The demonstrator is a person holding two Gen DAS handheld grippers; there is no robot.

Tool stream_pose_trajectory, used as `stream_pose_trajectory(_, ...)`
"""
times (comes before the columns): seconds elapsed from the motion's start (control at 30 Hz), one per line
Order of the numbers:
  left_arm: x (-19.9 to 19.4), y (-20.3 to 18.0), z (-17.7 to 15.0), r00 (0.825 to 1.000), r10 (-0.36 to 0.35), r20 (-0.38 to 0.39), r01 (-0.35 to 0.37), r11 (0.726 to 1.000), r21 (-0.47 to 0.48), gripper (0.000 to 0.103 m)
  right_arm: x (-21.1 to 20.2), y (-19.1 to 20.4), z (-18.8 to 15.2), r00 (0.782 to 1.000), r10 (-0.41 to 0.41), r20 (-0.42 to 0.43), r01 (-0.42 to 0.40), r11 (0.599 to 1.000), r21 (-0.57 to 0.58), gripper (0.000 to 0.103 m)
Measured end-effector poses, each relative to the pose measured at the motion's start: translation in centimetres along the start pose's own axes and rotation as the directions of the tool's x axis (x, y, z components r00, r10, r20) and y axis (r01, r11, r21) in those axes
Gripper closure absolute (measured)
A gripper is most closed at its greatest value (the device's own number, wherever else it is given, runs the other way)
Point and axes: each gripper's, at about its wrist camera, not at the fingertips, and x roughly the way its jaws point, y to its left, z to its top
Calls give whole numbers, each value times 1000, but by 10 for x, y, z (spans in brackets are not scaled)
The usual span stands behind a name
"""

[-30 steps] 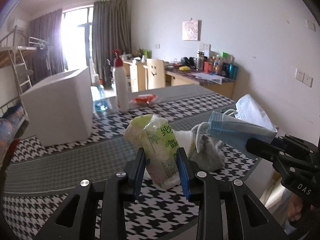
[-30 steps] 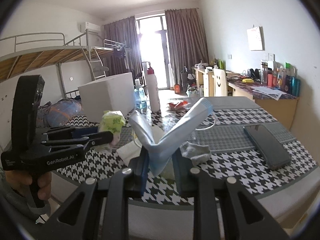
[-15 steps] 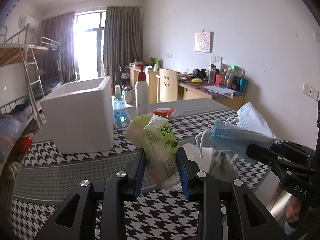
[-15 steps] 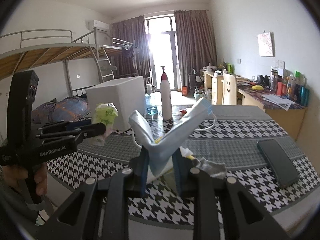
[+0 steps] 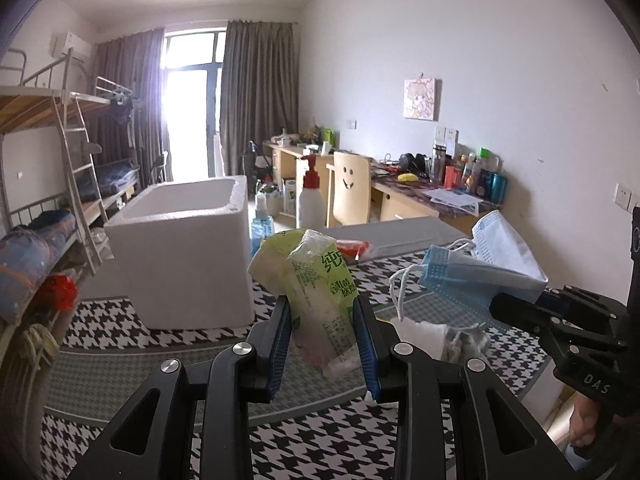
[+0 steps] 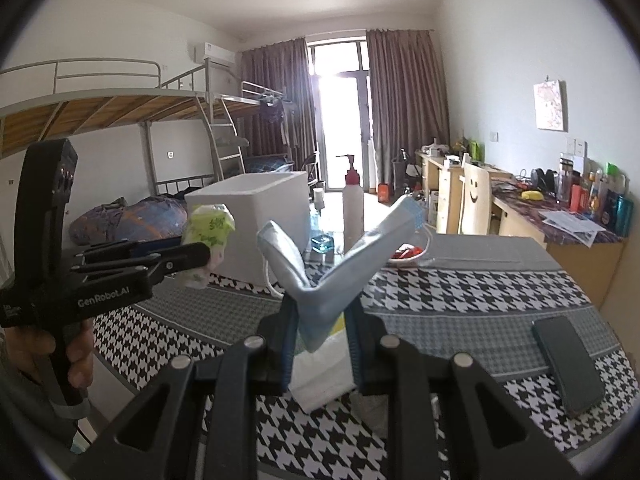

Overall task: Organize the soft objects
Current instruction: 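Carry the tissue pack and the mask in both tools toward the white foam box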

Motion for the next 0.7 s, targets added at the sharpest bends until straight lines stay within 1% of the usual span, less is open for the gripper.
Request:
stream_pose_trajectory(0.27,6,11,12,1000,14,7,-13,1000,-12,70,13,-1,12,1000,14,-6,-14,1000,-7,76)
stream_pose_trajectory(0.4,9,14,18,999,35,13,-35,999,-12,70,18,-4,20,1000,14,-6,-14,1000,-10,76)
stream_pose_trajectory(0.7,11,18,34,999,38,35,-38,999,-10,70,29,-3,37,1000,20,5,-20,999,-25,76)
